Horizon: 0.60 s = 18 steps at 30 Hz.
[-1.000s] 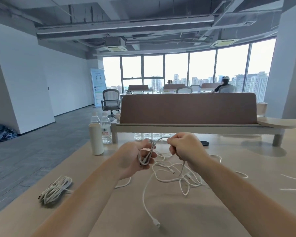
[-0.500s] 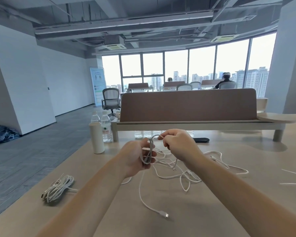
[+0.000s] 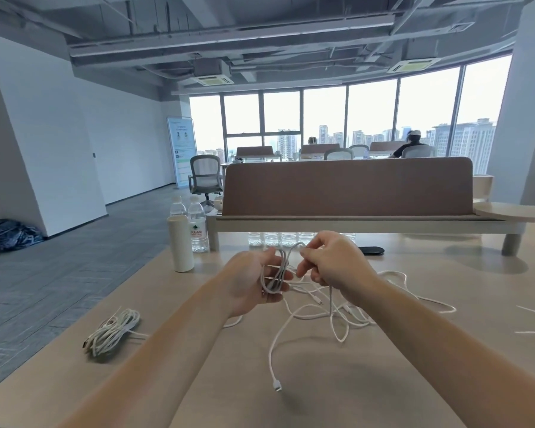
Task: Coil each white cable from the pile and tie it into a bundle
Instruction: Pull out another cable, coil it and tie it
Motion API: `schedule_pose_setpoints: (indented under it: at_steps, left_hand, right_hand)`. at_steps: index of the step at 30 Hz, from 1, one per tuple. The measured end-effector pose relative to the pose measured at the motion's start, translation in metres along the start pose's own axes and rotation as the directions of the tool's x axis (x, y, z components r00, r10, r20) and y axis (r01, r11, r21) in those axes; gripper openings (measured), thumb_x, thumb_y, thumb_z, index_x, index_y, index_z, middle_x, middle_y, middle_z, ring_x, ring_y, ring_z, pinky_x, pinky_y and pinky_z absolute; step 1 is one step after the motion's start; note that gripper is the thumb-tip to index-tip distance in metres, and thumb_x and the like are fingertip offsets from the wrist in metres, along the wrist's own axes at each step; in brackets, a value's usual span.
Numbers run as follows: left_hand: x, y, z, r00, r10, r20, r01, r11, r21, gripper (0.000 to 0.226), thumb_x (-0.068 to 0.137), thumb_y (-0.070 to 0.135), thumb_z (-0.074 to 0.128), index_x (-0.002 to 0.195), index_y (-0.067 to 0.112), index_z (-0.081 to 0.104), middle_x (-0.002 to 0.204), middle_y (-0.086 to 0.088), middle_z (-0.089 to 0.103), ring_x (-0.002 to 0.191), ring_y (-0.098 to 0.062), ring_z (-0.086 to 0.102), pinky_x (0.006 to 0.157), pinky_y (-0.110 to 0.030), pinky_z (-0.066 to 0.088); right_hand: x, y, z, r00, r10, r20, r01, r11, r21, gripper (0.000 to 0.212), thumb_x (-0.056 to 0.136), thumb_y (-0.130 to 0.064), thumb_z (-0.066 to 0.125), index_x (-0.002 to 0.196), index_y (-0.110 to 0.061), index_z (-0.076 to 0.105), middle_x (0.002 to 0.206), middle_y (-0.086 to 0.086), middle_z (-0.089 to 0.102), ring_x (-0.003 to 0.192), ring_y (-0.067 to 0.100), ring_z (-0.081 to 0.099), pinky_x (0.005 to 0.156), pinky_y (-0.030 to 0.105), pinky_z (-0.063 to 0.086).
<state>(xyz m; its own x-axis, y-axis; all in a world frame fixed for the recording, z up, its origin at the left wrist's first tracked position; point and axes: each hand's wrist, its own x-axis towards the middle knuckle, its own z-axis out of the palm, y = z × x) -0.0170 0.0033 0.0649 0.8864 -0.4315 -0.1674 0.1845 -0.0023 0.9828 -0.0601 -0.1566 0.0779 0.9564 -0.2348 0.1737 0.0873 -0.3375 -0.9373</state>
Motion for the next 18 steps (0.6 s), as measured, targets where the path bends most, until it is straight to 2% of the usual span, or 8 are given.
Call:
schedule_pose_setpoints:
  at_steps: [4, 6, 7, 9, 10, 12, 14, 18]
  left_hand:
    - [0.004, -0.002, 0.0, 1.0, -0.02, -0.001, 0.02, 1.0, -0.006, 0.036, 0.107, 0.038, 0.038, 0.11, 0.008, 0.059, 0.088, -0.011, 0.064, 0.07, -0.025, 0.06, 0.075, -0.04, 0.048]
    - [0.004, -0.003, 0.001, 1.0, -0.023, -0.018, 0.023, 1.0, -0.015, 0.037, 0.108, 0.037, 0.038, 0.109, 0.007, 0.06, 0.085, -0.012, 0.064, 0.07, -0.026, 0.061, 0.075, -0.04, 0.049]
    - [0.004, -0.004, 0.0, 0.999, -0.017, -0.03, 0.016, 0.999, -0.032, 0.037, 0.108, 0.035, 0.038, 0.108, 0.006, 0.06, 0.083, -0.013, 0.064, 0.07, -0.028, 0.061, 0.074, -0.039, 0.05]
    - [0.006, -0.005, -0.001, 0.999, -0.008, -0.043, 0.004, 0.997, -0.08, 0.038, 0.108, 0.032, 0.039, 0.109, 0.002, 0.062, 0.082, -0.016, 0.063, 0.07, -0.032, 0.063, 0.07, -0.038, 0.053]
    - [0.006, -0.005, -0.002, 0.999, -0.008, -0.045, 0.004, 0.995, -0.098, 0.039, 0.108, 0.032, 0.039, 0.112, 0.0, 0.062, 0.083, -0.017, 0.063, 0.069, -0.032, 0.063, 0.068, -0.038, 0.053]
    - [0.007, -0.006, -0.003, 0.998, -0.015, -0.056, 0.009, 0.994, -0.106, 0.037, 0.108, 0.031, 0.038, 0.116, 0.002, 0.059, 0.08, -0.017, 0.064, 0.064, -0.029, 0.062, 0.061, -0.033, 0.048]
    - [0.008, -0.006, -0.002, 0.997, -0.018, -0.079, 0.011, 0.996, -0.091, 0.031, 0.107, 0.031, 0.037, 0.113, 0.005, 0.054, 0.07, -0.015, 0.062, 0.056, -0.024, 0.055, 0.056, -0.029, 0.039]
    - [0.008, -0.008, 0.002, 0.995, -0.031, -0.09, 0.023, 0.995, -0.094, 0.03, 0.106, 0.032, 0.036, 0.104, 0.006, 0.051, 0.058, -0.01, 0.056, 0.05, -0.021, 0.051, 0.055, -0.028, 0.032]
  right_hand:
    - [-0.001, 0.002, 0.008, 0.99, -0.124, -0.062, 0.107, 0.97, -0.219, 0.017, 0.096, -0.021, 0.061, 0.084, -0.013, 0.069, 0.067, 0.01, 0.072, 0.047, 0.014, 0.049, 0.053, 0.025, 0.041]
    - [-0.002, 0.003, 0.013, 0.982, -0.185, -0.048, 0.159, 0.93, -0.331, 0.019, 0.095, -0.013, 0.056, 0.087, -0.008, 0.073, 0.075, 0.016, 0.071, 0.052, 0.013, 0.045, 0.053, 0.026, 0.037]
    - [-0.003, 0.002, 0.015, 0.982, -0.188, -0.02, 0.169, 0.922, -0.349, 0.023, 0.093, -0.008, 0.053, 0.085, -0.014, 0.074, 0.078, 0.014, 0.072, 0.053, 0.013, 0.044, 0.051, 0.025, 0.037]
    - [-0.007, 0.001, 0.016, 0.984, -0.177, 0.029, 0.176, 0.923, -0.343, 0.04, 0.09, -0.004, 0.05, 0.076, -0.037, 0.067, 0.07, -0.002, 0.072, 0.048, 0.007, 0.045, 0.045, 0.019, 0.036]
    - [-0.008, 0.001, 0.017, 0.982, -0.183, 0.045, 0.187, 0.918, -0.351, 0.042, 0.09, -0.005, 0.05, 0.073, -0.04, 0.064, 0.063, -0.01, 0.068, 0.045, 0.003, 0.046, 0.044, 0.016, 0.035]
    - [-0.008, 0.003, 0.022, 0.979, -0.198, 0.042, 0.199, 0.905, -0.377, 0.031, 0.091, -0.008, 0.05, 0.082, -0.034, 0.064, 0.062, -0.014, 0.066, 0.048, -0.003, 0.051, 0.05, 0.017, 0.037]
    - [-0.008, 0.006, 0.027, 0.979, -0.204, 0.006, 0.192, 0.909, -0.369, 0.019, 0.09, -0.009, 0.05, 0.091, -0.026, 0.059, 0.071, -0.009, 0.072, 0.054, -0.003, 0.054, 0.057, 0.023, 0.041]
    - [-0.009, 0.01, 0.036, 0.97, -0.241, -0.025, 0.213, 0.897, -0.388, 0.014, 0.091, -0.016, 0.056, 0.087, -0.028, 0.061, 0.079, -0.004, 0.071, 0.07, 0.015, 0.061, 0.063, 0.029, 0.046]
